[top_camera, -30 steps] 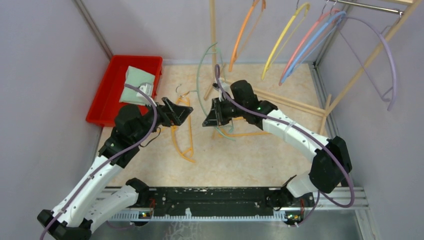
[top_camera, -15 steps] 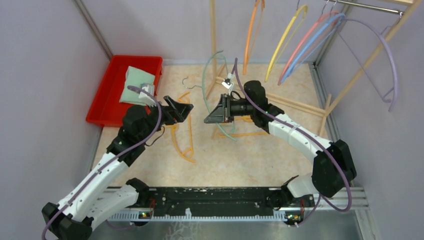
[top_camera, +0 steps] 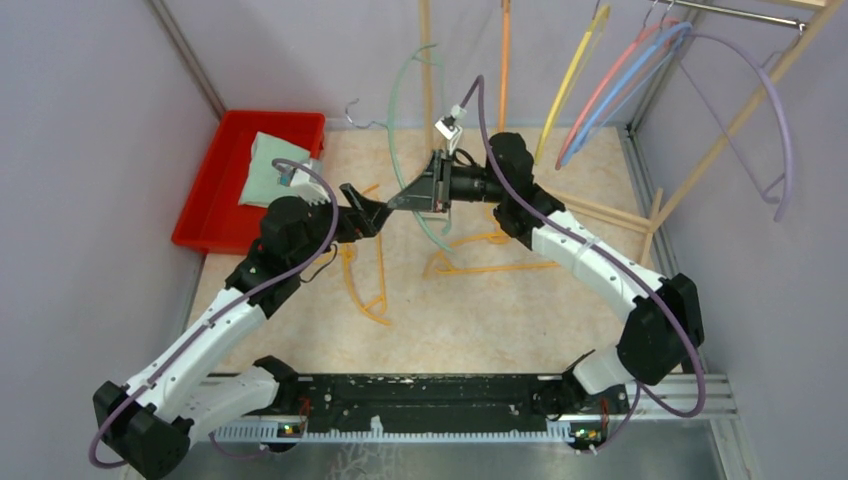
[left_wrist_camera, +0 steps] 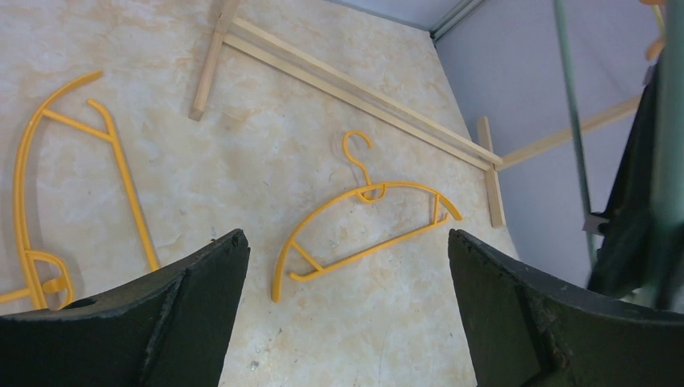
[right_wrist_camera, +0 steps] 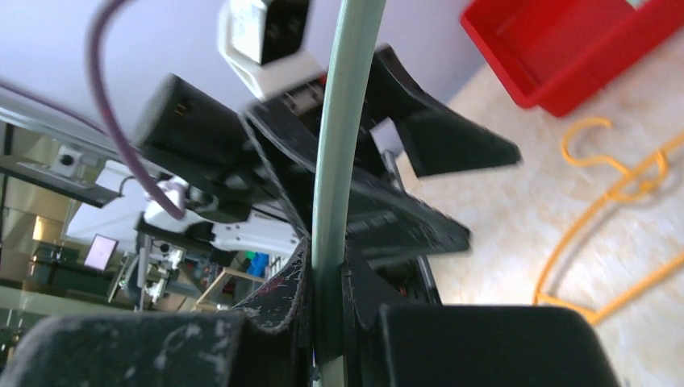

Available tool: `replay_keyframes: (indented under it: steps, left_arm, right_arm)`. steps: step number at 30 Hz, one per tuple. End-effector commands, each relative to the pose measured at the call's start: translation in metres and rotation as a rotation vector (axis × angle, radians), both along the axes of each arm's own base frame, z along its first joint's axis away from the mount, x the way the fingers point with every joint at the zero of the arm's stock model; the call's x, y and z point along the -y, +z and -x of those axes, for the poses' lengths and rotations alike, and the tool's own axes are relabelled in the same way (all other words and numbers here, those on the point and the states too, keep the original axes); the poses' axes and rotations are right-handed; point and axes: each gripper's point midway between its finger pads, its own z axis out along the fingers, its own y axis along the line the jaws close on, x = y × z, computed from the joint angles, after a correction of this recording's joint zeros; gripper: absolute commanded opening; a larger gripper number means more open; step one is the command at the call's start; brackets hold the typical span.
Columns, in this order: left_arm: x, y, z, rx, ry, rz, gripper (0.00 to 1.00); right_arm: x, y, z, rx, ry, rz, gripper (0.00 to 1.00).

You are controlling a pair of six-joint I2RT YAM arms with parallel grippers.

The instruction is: Organize the hangers

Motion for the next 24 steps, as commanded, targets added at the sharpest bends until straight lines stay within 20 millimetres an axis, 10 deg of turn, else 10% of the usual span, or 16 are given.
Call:
replay_keyframes:
  steps: [1, 9, 24]
  left_arm:
    - [0.0, 0.021, 0.0, 0.05, -0.012, -0.005, 0.97]
    - [-0.007, 0.026, 0.008, 0.05, 0.006, 0.017, 0.96]
    - [-0.024, 0.024, 0.015, 0.056, 0.055, -0.026, 0.96]
  right_arm:
    - [-0.009, 0.095, -0.003, 0.172, -0.021, -0.211, 0.0]
    - [-0.016, 0.148, -0.054, 0.127, -0.151, -0.367, 0.0]
    - [0.003, 0.171, -0.118, 0.177, -0.223, -0.494, 0.0]
